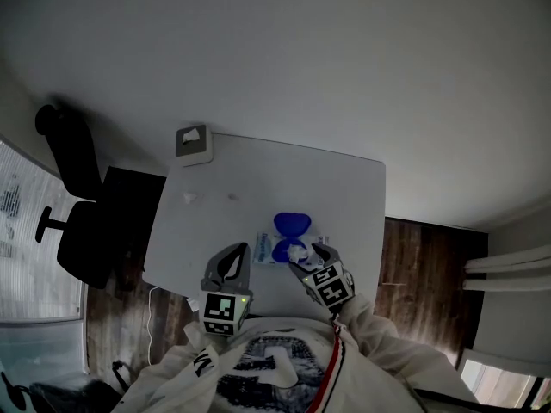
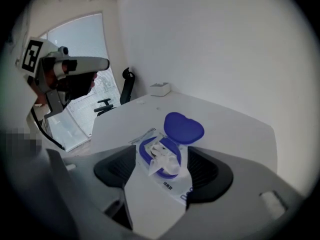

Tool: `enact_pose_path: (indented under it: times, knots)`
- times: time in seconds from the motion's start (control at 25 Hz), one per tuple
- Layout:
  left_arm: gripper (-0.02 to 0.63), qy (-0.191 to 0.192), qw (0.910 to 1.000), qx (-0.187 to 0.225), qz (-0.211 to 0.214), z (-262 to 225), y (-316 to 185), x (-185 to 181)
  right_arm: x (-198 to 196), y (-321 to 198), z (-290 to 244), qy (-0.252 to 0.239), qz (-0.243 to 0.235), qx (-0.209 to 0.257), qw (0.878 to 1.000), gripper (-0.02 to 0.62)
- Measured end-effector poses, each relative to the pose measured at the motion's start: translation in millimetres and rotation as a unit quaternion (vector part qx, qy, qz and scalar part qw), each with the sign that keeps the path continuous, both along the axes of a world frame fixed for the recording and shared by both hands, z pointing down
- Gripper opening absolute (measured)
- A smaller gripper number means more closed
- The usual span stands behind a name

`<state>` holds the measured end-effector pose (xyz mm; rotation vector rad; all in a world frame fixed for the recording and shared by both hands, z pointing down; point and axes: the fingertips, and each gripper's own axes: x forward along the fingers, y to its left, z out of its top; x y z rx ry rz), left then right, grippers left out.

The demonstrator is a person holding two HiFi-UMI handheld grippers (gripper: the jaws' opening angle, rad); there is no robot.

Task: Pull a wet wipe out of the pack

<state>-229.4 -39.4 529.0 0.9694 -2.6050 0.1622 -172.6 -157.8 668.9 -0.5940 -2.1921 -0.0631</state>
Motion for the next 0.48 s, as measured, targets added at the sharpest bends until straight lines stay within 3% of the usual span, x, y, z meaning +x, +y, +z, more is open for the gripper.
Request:
enact_pose_path:
  times: [0.48]
  knots:
    - [0.005,-0.002,1.0,0.0,-0.006,-4.9,6.9,9.0,-4.5,7.4,33.3,0.043,-0.031,0.0,0.999,0.298]
